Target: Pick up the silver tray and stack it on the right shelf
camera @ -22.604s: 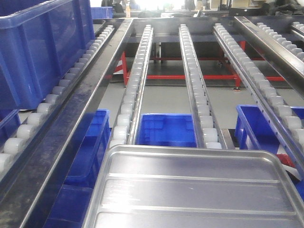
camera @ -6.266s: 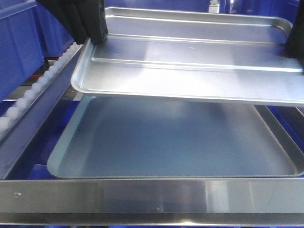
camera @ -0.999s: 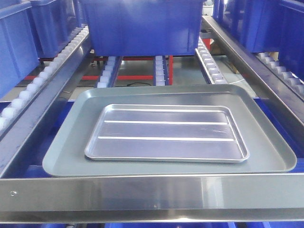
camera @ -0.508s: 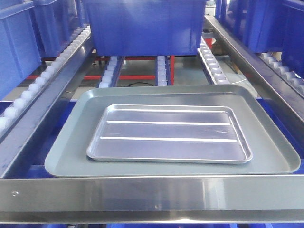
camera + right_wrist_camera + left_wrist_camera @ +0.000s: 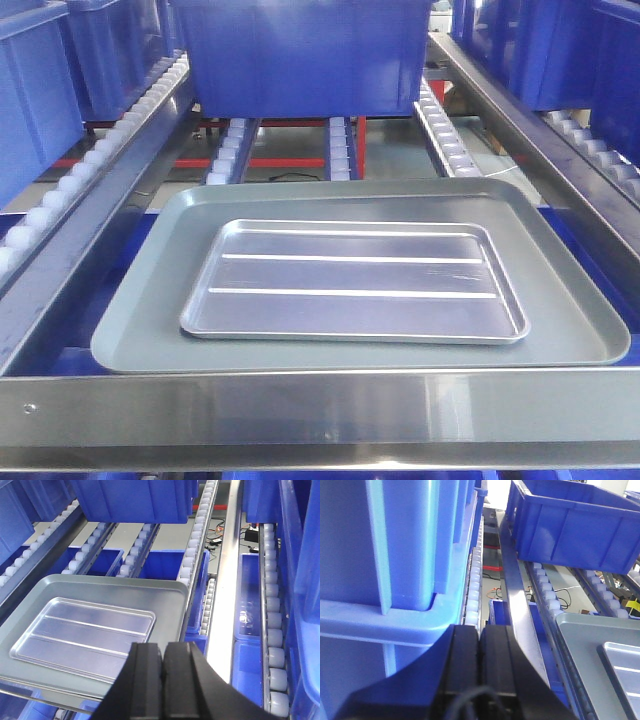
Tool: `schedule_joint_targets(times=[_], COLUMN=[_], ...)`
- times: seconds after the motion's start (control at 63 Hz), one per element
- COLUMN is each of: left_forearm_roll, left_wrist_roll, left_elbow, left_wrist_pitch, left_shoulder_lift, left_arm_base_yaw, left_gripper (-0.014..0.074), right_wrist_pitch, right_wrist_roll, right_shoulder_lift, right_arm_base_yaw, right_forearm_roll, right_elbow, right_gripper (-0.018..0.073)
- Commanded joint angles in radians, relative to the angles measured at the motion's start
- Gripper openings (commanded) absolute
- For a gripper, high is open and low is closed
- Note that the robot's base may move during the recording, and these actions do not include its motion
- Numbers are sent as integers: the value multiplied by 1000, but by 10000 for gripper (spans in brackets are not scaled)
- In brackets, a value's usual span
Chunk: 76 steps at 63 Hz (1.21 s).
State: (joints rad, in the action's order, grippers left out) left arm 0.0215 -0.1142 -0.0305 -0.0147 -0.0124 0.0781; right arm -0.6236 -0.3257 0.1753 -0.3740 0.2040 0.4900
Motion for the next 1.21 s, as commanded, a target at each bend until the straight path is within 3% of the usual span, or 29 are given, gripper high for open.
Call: schedule_joint_targets(times=[0.0, 0.603, 0.761, 0.904, 1.031, 1.19], left_forearm_roll=[-9, -9, -9, -9, -9, -9], left_wrist_roll=[5, 5, 5, 5, 5, 5], left_elbow=[-19, -19, -19, -19, -19, -19], left_wrist_pitch=[96, 96, 96, 96, 96, 96], left_shoulder_lift=[-14, -14, -14, -14, -14, -14], left_arm_base_yaw=[-3, -3, -3, -3, -3, -3], left_gripper=[-95, -95, -95, -95, -95, -95], right_wrist_pitch=[90, 90, 141, 280, 384, 507], right_wrist_roll=[8, 10, 123, 295, 307, 307], right_shoulder_lift=[12, 12, 11, -15, -74, -188], right_arm_base_yaw=[1, 8, 118, 268, 366, 423], right_forearm_roll=[22, 37, 16, -153, -215, -257], right_elbow=[28, 27, 3, -98, -236, -397], right_gripper=[55, 55, 55, 55, 55, 55])
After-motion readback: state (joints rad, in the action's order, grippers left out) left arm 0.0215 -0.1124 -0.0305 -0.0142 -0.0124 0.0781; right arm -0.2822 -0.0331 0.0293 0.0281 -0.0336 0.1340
